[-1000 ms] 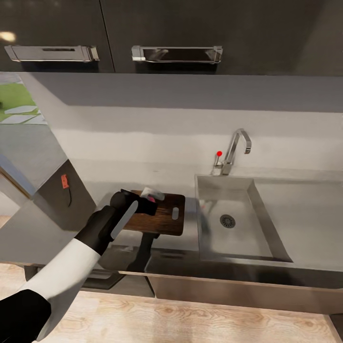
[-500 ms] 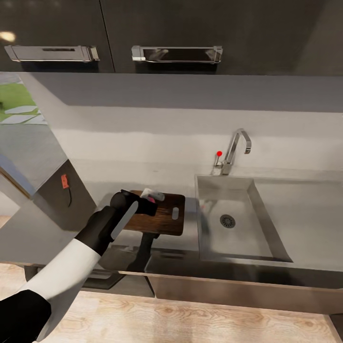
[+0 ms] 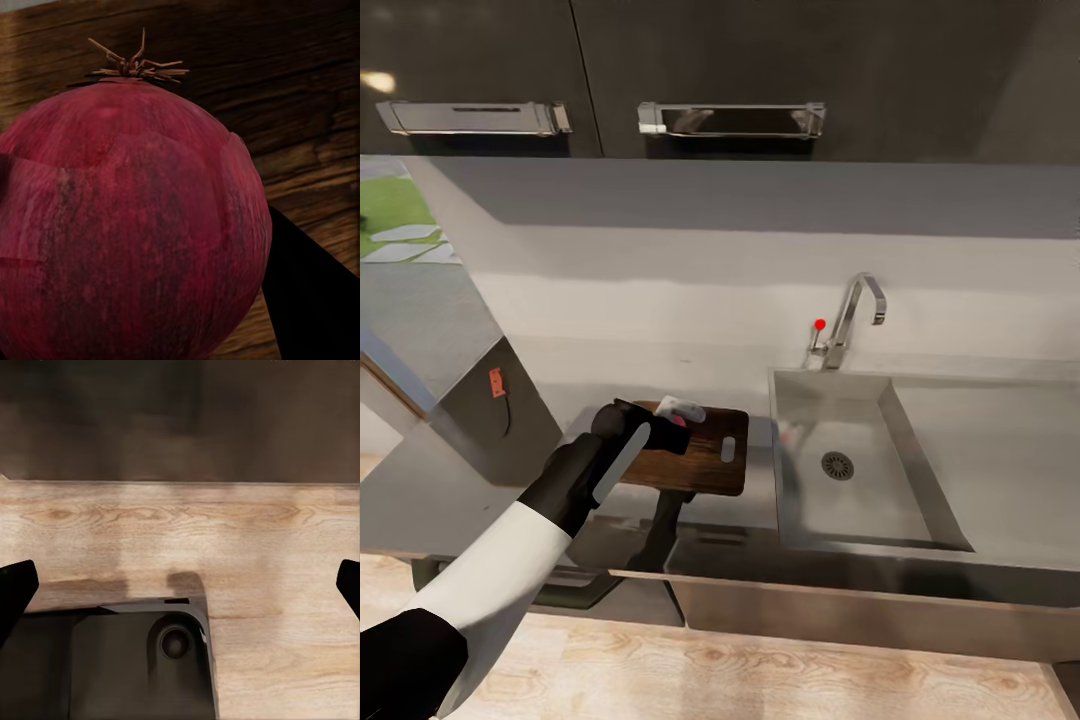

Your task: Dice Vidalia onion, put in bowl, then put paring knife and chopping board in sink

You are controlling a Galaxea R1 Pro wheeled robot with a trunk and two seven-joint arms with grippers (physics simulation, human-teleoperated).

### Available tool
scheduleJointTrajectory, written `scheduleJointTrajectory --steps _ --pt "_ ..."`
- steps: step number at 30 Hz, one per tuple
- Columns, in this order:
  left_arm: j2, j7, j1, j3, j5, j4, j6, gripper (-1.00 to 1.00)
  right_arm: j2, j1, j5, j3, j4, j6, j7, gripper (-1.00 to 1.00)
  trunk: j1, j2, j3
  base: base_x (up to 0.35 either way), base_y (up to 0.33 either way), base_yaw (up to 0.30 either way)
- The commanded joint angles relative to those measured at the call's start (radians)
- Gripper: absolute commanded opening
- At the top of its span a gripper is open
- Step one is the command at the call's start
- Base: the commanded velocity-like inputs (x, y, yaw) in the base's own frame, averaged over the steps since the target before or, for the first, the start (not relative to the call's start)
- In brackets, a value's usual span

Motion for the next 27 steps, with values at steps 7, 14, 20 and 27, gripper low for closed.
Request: scheduleJointTrajectory --steps 7,14,20,27 --pt "0.001 0.002 -0.001 -0.003 0.002 -0.001 0.003 -1.00 0.001 0.000 0.007 -0.002 -0.001 0.000 -0.005 1.00 0.001 -0.002 0.009 0.000 0.000 0.000" --pt "0.001 0.002 -0.001 -0.003 0.002 -0.002 0.003 -1.00 0.001 0.000 0.007 -0.002 -0.001 0.000 -0.005 1.00 0.001 -0.002 0.017 -0.037 0.000 0.000" --pt "0.001 0.002 -0.001 -0.003 0.002 -0.001 0.003 -1.00 0.001 0.000 0.007 -0.002 -0.001 0.000 -0.005 1.00 0.001 -0.002 0.017 -0.081 0.000 0.000" --pt "0.001 0.002 -0.001 -0.003 0.002 -0.001 0.003 -1.00 0.001 0.000 0.007 -0.002 -0.001 0.000 -0.005 1.00 0.001 -0.002 0.017 -0.008 0.000 0.000"
